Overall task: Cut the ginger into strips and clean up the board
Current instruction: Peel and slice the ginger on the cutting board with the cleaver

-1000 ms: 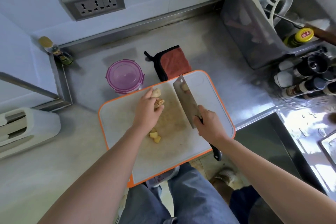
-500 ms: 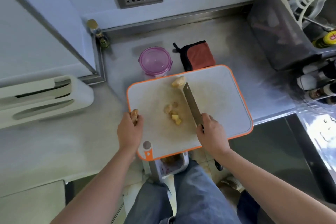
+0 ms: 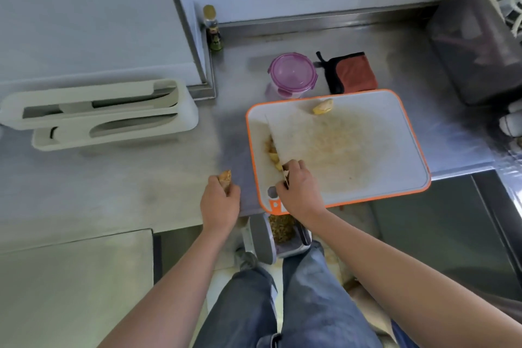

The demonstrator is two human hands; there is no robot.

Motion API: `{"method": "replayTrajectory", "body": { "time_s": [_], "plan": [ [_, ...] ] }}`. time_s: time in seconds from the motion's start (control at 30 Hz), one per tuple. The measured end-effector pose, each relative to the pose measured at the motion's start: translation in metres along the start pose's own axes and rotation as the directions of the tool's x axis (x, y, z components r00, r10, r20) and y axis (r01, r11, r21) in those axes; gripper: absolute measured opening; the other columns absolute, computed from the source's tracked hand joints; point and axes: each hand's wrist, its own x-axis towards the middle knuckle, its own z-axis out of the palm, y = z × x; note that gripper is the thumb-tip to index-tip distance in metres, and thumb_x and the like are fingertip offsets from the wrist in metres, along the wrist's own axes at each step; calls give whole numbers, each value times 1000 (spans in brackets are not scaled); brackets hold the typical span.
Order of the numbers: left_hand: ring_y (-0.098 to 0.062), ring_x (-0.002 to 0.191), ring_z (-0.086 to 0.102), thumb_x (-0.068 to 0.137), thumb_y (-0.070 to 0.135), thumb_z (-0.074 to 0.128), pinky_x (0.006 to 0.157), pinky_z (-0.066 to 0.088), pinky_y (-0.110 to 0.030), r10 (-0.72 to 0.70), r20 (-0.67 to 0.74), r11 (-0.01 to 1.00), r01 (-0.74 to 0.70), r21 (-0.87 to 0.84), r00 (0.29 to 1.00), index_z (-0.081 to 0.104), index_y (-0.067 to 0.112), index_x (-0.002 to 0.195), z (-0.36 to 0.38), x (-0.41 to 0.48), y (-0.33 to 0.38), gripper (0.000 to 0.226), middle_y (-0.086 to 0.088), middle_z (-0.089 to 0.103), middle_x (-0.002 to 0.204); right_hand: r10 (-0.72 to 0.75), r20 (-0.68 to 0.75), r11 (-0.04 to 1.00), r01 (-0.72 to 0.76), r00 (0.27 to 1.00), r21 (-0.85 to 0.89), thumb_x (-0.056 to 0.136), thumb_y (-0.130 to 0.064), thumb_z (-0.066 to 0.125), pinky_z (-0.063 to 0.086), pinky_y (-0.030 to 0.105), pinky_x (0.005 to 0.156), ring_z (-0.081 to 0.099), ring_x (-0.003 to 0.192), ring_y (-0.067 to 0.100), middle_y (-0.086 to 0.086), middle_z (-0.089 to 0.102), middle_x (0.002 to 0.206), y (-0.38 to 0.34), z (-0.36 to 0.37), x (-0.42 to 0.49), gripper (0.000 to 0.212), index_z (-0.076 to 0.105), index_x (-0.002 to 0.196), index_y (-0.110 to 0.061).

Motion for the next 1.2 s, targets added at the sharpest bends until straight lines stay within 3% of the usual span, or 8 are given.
{"method": "replayTrajectory", "body": {
  "time_s": [0.2, 0.33, 0.6, 0.77, 0.87, 1.03, 1.13, 1.2],
  "plan": [
    [-31, 81, 63, 94, 26, 55, 76, 52, -45, -23, -13, 999, 22, -27, 1000, 45, 11, 98, -10, -2, -10, 18, -11, 63, 91, 34, -134, 999, -31, 990, 26, 86, -3, 47, 38, 39, 64, 48, 76, 30, 13, 48, 100, -1, -4, 11, 12, 50, 97, -2],
    [-27, 77, 64, 95, 29, 54, 75, 54, -48, -19, -33, 999, 18, -50, 999, 45, 14, 98, -13, -2, -16, 17, -8, 63, 89, 91, -90, 991, -99, 992, -92, 89, -6, 45, 40, 40, 64, 50, 78, 32, 14, 46, 107, -5, -3, 6, 11, 45, 100, -5],
    [-30, 81, 63, 92, 18, 55, 74, 52, -43, -20, -48, 999, 18, -31, 999, 43, 13, 99, -20, 2, -18, 15, -11, 63, 96, -99, 8, 990, 100, 995, -100, 91, -9, 45, 43, 41, 66, 57, 86, 38, 14, 46, 112, -43, 30, 0, 19, 51, 108, -2],
    [-27, 80, 64, 93, 19, 55, 75, 55, -50, -21, -37, 997, 18, -70, 999, 44, 15, 102, -19, 3, -18, 14, -8, 63, 97, -11, -92, 998, 6, 996, -55, 91, -4, 42, 42, 40, 64, 54, 78, 33, 14, 45, 117, -28, 11, 7, 22, 49, 112, -3],
    [-28, 82, 63, 94, 18, 53, 76, 55, -49, -35, -29, 997, 33, -71, 999, 43, 14, 101, -17, 2, -16, 13, -10, 61, 99, 9, -55, 994, -15, 998, -107, 91, -5, 42, 41, 39, 62, 55, 80, 35, 13, 44, 119, -24, 12, 5, 25, 47, 115, -3],
    [-30, 84, 61, 95, 26, 49, 75, 51, -44, -31, -10, 994, 30, -108, 999, 44, 13, 100, -11, 3, -11, 14, -12, 61, 97, -144, -9, 989, 143, 990, -38, 90, -5, 44, 33, 35, 58, 47, 70, 30, 14, 47, 106, -27, 21, 0, 13, 49, 102, -2],
    [-34, 88, 62, 89, 42, 42, 79, 54, -51, -67, 27, 970, 72, -234, 997, 43, 26, 97, -5, 3, -6, 18, -11, 60, 98, -81, -110, 997, 79, 991, -20, 89, -2, 42, 32, 35, 54, 43, 65, 25, 13, 46, 112, -13, 7, 10, 20, 48, 108, -2],
    [-30, 89, 58, 97, 36, 37, 77, 47, -41, -62, 7, 972, 62, -227, 998, 40, 21, 99, -1, 2, 1, 15, -11, 58, 101, -7, -122, 997, -3, 993, -78, 90, -2, 42, 32, 32, 51, 46, 65, 27, 14, 45, 117, -2, -1, 15, 22, 47, 112, -2]
  ]
}}
